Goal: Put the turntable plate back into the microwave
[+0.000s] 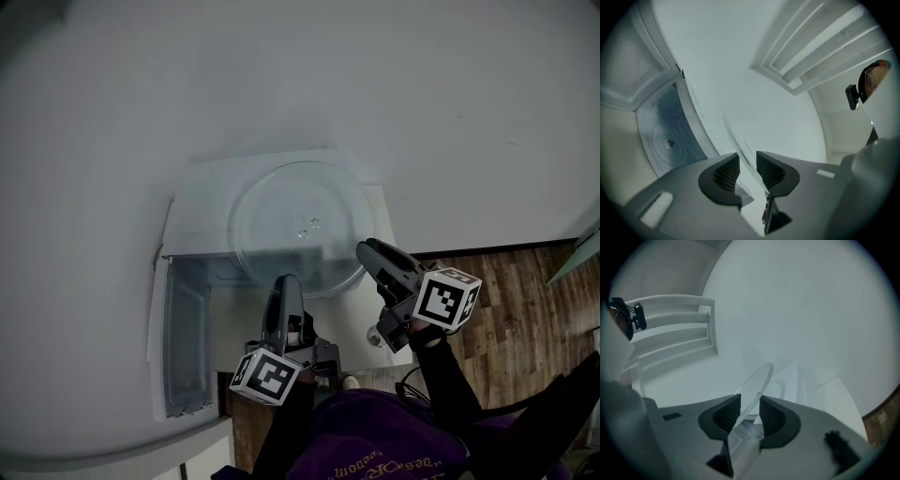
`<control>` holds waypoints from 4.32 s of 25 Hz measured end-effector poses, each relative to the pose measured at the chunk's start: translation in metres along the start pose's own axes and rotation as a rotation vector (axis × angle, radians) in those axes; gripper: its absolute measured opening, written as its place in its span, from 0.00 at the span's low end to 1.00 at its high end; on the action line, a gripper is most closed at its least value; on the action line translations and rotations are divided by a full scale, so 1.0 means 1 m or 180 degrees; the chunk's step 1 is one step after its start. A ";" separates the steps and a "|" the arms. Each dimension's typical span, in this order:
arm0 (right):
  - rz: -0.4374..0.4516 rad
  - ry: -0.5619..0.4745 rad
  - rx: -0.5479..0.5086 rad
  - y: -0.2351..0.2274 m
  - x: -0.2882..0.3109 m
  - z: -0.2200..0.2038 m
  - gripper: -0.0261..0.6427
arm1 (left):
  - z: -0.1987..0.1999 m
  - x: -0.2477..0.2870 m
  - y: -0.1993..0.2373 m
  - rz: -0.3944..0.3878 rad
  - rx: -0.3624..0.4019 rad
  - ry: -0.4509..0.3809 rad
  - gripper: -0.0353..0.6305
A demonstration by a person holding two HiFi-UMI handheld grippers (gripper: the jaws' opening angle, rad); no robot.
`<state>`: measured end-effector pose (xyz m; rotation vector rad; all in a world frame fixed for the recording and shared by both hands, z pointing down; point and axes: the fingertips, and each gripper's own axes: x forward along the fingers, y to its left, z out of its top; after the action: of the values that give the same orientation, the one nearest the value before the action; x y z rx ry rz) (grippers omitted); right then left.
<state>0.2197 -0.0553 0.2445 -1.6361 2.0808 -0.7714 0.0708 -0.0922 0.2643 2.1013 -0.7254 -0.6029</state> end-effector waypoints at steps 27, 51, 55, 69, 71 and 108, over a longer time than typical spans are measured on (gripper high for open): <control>0.0728 0.0605 -0.0032 0.081 0.020 -0.090 0.23 | 0.038 -0.130 0.023 0.0376 0.0055 -0.0769 0.23; 0.1039 0.1200 0.0130 0.098 0.025 -0.143 0.24 | 0.034 -0.188 0.035 0.0811 0.0033 -0.1119 0.23; 0.0999 0.1243 0.0130 0.100 0.027 -0.162 0.24 | 0.032 -0.201 0.050 0.0827 -0.0049 -0.1112 0.23; 0.0761 0.1396 0.0151 0.084 0.049 -0.199 0.25 | 0.036 -0.203 0.094 0.0787 -0.0370 -0.1034 0.21; 0.0736 0.1389 0.0161 0.082 0.052 -0.202 0.25 | 0.035 -0.202 0.101 0.0790 -0.0427 -0.1010 0.21; -0.0093 0.0975 0.0144 0.004 0.098 -0.237 0.26 | 0.020 -0.140 0.212 0.0289 -0.2007 -0.1216 0.15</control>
<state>0.0493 -0.1058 0.4301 -1.6105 2.2258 -1.1323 -0.1031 -0.1159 0.4490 1.3806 -0.7147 -1.0436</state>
